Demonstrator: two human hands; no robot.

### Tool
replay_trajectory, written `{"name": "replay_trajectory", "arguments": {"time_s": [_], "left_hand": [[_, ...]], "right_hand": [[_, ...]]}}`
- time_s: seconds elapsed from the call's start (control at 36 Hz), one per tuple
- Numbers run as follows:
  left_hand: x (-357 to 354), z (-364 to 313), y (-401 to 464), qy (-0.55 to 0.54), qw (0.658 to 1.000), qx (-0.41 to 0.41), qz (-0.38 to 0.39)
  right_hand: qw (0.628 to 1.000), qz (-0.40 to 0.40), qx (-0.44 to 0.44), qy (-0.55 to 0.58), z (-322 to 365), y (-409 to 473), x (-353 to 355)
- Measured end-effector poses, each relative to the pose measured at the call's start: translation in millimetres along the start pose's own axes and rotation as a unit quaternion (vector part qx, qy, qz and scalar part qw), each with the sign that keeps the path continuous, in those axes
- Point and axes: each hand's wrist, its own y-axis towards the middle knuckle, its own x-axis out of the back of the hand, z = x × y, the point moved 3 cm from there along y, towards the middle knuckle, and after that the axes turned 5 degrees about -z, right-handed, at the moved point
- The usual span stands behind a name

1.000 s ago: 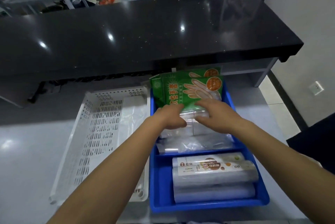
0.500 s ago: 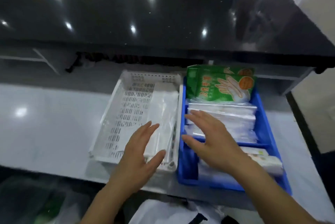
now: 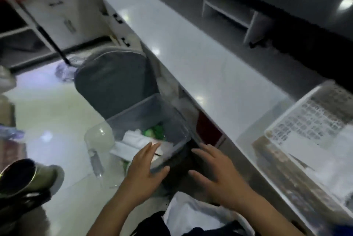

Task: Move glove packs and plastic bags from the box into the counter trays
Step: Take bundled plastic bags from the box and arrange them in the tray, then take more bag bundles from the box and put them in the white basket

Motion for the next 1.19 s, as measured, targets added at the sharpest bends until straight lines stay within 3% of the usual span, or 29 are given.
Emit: {"name": "replay_trajectory", "arguments": {"time_s": [0.14, 0.25, 0.36, 0.5, 0.61, 0.75, 0.92, 1.0, 1.19], "left_hand": [[28.1, 81.7, -27.2, -0.004, 0.994, 0.108, -0.008], [32.2, 106.3, -37.0, -0.029, 0.986, 0.159, -0.028], [22.6, 126.8, -26.4, -0.074, 0.975, 0.206, -0.024], [13.0, 134.5, 1.9, -0.037, 0.968, 0.248, 0.021], [14.0, 131.6, 32.1, -0.096, 0.955, 0.279, 0.019], [0.8, 143.8, 67.2, -0.178, 0.906, 0.384, 0.004], [-43.3, 193.1, 108.7, -0.218, 0.841, 0.495, -0.011], [-68.4, 217.0, 120.1, -0.261, 0.799, 0.54, -0.035], [-125.1, 284.7, 159.9, -0.341, 0.75, 0.561, -0.074]], "right_hand": [[0.997, 0.07, 0.039, -0.011, 41.0, 43.2, -45.6], [0.993, 0.11, 0.035, -0.032, 44.6, 61.4, -57.3], [0.987, 0.152, 0.016, -0.055, 36.9, 95.2, -69.6], [0.973, 0.207, 0.009, -0.098, 18.3, 150.7, -90.0], [0.967, 0.24, 0.01, -0.081, 2.8, 194.2, -113.0], [0.952, 0.292, -0.054, -0.076, -31.3, 238.2, -152.1], [0.918, 0.351, -0.087, -0.161, -67.8, 264.0, -196.6], [0.914, 0.351, -0.08, -0.186, -77.0, 260.1, -212.2], [0.92, 0.273, -0.004, -0.279, -101.6, 255.4, -249.5]]}}
